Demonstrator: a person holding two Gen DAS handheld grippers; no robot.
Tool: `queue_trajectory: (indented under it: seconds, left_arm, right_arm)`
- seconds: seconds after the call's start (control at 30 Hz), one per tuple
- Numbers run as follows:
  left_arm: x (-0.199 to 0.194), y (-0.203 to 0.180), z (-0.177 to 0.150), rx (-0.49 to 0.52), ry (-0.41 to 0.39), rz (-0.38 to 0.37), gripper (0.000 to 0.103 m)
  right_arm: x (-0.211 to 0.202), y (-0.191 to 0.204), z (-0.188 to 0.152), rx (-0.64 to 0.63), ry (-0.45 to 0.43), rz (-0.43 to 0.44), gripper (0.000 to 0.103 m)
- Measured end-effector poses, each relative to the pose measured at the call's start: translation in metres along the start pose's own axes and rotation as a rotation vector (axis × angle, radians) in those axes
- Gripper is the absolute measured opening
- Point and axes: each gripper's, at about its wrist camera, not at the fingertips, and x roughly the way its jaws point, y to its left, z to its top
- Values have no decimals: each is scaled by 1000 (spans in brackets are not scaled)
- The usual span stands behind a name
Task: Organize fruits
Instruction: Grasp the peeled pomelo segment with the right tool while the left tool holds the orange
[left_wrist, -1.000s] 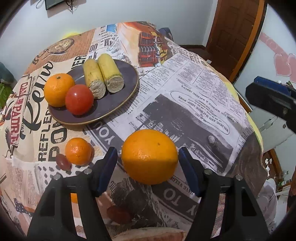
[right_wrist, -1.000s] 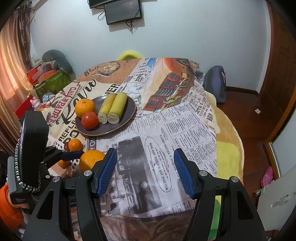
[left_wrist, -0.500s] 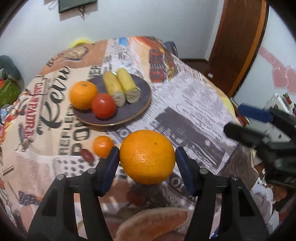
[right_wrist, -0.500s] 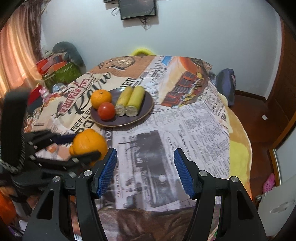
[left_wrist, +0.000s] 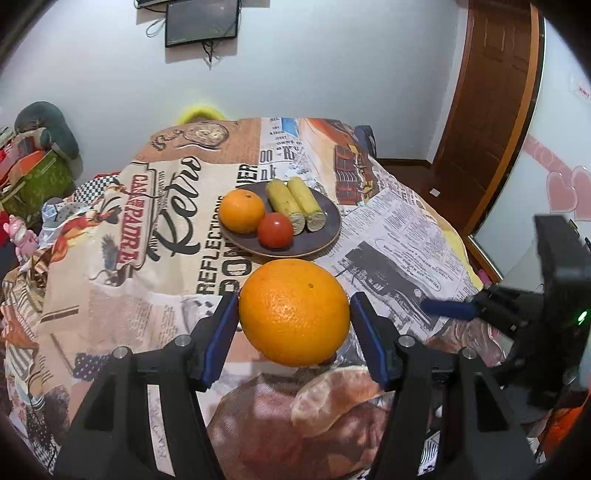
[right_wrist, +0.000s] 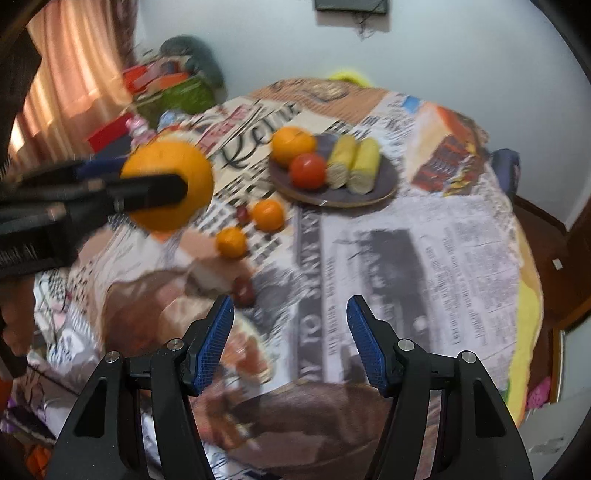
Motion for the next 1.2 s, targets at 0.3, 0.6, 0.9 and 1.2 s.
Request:
queue_trajectory:
  seconds: [0.3,0.6,0.9,1.2]
  left_arm:
    - [-5,6,-12,-12,4,0,61]
    - [-1,11,-13,-24,5,-2,61]
    - [13,24,-16,-52,27,-1,61]
    - [33,36,-14,-75,58,1,61]
  right_arm:
    - [25,23,-21,-82,121,32,60]
    - [45,23,-23,-48,142,55,60]
    - [62,28,-11,-49,126,105,42]
    - [66,13,-3,-3,84,60,39]
